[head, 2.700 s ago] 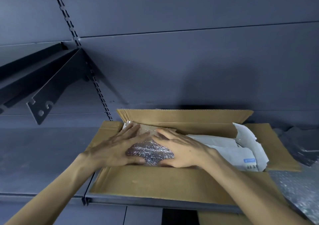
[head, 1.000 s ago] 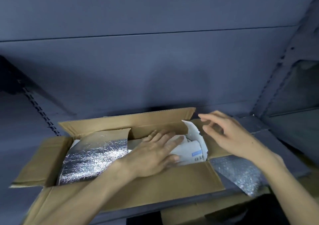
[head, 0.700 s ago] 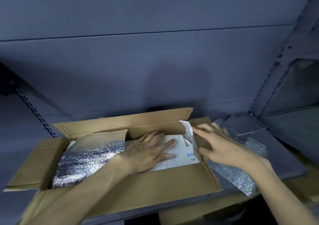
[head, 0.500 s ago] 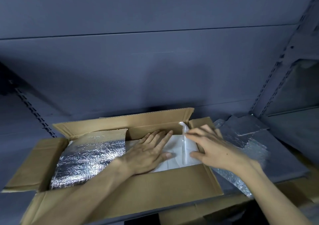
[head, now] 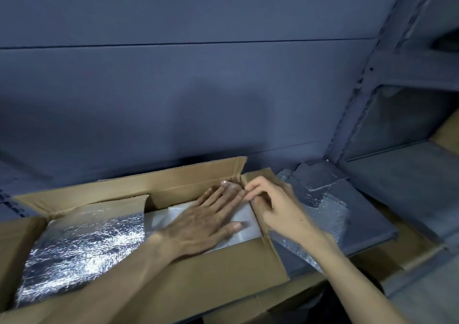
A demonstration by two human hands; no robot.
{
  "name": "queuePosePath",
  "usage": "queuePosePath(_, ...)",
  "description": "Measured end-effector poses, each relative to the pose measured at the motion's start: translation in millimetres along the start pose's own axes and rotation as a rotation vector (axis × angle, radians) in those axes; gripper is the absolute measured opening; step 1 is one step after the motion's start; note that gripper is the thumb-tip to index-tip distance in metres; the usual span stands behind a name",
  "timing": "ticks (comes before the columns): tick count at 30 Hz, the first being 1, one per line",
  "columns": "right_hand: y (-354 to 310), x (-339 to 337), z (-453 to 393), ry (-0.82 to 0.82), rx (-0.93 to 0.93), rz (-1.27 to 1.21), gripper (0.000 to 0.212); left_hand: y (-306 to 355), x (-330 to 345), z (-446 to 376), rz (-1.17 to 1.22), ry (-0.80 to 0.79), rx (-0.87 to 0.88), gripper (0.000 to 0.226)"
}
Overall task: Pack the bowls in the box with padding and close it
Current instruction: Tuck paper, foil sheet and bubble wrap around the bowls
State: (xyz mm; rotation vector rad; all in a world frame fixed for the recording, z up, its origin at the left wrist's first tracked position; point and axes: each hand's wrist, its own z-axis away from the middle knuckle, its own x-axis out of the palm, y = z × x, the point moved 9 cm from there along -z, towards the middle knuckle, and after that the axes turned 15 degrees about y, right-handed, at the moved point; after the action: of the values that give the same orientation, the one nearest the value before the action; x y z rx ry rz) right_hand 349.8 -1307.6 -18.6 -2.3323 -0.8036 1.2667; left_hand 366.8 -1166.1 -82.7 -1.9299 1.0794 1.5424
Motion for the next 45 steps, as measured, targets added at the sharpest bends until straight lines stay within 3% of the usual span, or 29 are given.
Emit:
queuePosePath(5, 94, -48, 4, 0.334, 0.386, -0.008, 0.029, -3, 10, 5, 0.029, -0.024, -0.013, 0.064)
queuePosePath(7, 138, -53, 13, 0.322, 0.527, 0.135, 0.023, -5, 11, 4, 0.015, -0.008, -0.009, 0.064)
queuePosePath(11, 200, -41, 37, 0.136, 0.721, 0.437, 0.03, -12, 20, 3, -0.041, 0.009, -0.005, 0.063)
queuePosePath(15, 226, -53, 37, 0.319, 0.966, 0.399, 0.038, -17, 27, 2, -0.076, 0.009, -0.015, 0.061)
queuePosePath(19, 240, -67, 26, 0.418, 1.113, 0.493, 0.071, -15, 24, 1, -0.077, 0.001, -0.03, 0.064)
queuePosePath(22, 250, -63, 20, 0.362, 1.157, 0.53, 0.085, -9, 18, 2, -0.059, -0.007, -0.038, 0.066)
queuePosePath(27, 262, -56, 23, 0.283, 1.237, 0.436, 0.071, -7, 13, 0, -0.096, 0.002, -0.022, 0.068)
queuePosePath(32, 261, -61, 21, 0.438, 1.213, 0.327, 0.025, -6, 10, 0, -0.093, 0.013, -0.02, 0.067)
queuePosePath(38, 250, -66, 20, 0.559, 1.17, 0.312, 0.028, -6, 9, 1, -0.082, 0.002, -0.026, 0.066)
queuePosePath(45, 230, -84, 16, 0.744, 0.937, 0.421, 0.018, -6, 9, 1, -0.094, -0.015, -0.033, 0.066)
